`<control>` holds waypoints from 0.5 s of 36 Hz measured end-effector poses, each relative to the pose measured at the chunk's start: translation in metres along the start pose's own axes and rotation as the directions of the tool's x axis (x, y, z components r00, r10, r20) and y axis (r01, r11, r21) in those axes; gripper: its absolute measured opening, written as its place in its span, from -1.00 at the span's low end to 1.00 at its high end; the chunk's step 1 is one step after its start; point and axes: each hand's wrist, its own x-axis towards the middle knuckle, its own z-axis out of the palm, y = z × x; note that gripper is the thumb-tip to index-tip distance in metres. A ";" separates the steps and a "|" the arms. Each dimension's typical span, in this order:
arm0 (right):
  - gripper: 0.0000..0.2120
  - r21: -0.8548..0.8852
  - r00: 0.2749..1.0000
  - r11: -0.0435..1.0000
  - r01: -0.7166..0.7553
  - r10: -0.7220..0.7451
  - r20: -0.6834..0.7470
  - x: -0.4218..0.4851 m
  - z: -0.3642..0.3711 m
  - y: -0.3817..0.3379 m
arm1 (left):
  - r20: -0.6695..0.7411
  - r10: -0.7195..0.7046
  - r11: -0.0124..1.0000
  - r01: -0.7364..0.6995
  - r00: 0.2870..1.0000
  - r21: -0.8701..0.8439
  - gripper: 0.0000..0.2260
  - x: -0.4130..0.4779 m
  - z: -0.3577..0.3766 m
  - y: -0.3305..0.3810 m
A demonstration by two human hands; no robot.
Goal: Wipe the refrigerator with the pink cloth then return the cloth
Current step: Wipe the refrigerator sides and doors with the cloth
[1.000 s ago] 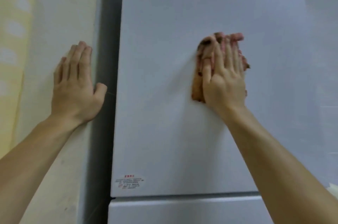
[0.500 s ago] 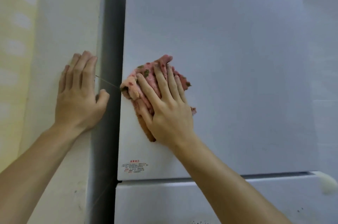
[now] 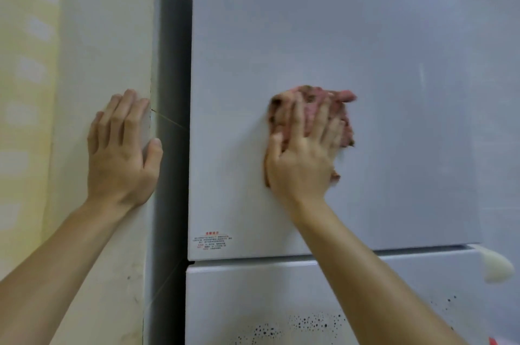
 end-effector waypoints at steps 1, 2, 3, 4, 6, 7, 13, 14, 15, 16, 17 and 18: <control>-0.40 0.010 0.998 0.998 0.066 -0.066 0.009 -0.008 0.002 -0.008 | 0.001 -0.003 1.000 0.003 1.000 -0.002 -0.42 -0.001 0.000 0.002; -0.41 0.020 0.990 0.991 0.136 -0.136 0.035 -0.017 0.004 -0.015 | 0.002 -0.009 1.000 0.010 1.000 -0.003 -0.42 -0.001 0.000 0.003; -0.40 0.031 0.975 0.978 0.205 -0.207 0.077 -0.026 0.004 -0.020 | 0.003 -0.015 1.000 0.015 1.000 -0.003 -0.42 -0.002 -0.001 0.005; -0.40 0.048 0.953 0.961 0.271 -0.275 0.123 -0.035 0.002 -0.024 | 0.002 -0.022 1.000 0.022 1.000 -0.003 -0.42 -0.004 -0.001 0.007; -0.43 0.106 0.891 0.910 0.401 -0.414 0.187 -0.052 0.000 -0.025 | -0.004 -0.032 0.999 0.032 0.999 -0.005 -0.41 -0.006 -0.001 0.012; -0.45 0.132 0.855 0.879 0.459 -0.477 0.205 -0.060 -0.002 -0.023 | -0.004 -0.033 0.999 0.033 0.999 -0.003 -0.41 -0.007 0.000 0.015; -0.52 0.198 0.777 0.796 0.572 -0.603 0.179 -0.065 -0.017 0.021 | 0.004 -0.047 0.999 0.047 0.999 0.018 -0.39 -0.013 0.003 0.021; -0.54 0.196 0.803 0.816 0.543 -0.573 0.162 -0.060 -0.022 0.032 | 0.007 -0.047 0.999 0.047 0.999 0.017 -0.39 -0.014 0.003 0.021; -0.54 0.179 0.836 0.846 0.503 -0.528 0.148 -0.055 -0.027 0.047 | 0.010 -0.048 0.999 0.048 0.999 0.013 -0.39 -0.016 0.002 0.022; -0.54 0.143 0.872 0.880 0.454 -0.471 0.134 -0.050 -0.032 0.064 | 0.013 -0.047 0.999 0.046 0.999 0.008 -0.39 -0.019 0.001 0.022; -0.52 0.097 0.905 0.912 0.399 -0.409 0.119 -0.045 -0.038 0.081 | 0.014 -0.044 0.999 0.044 0.999 0.005 -0.40 -0.021 0.000 0.022; -0.50 0.056 0.933 0.940 0.338 -0.342 0.108 -0.041 -0.043 0.098 | 0.015 -0.040 0.999 0.040 0.999 0.002 -0.40 -0.023 0.000 0.022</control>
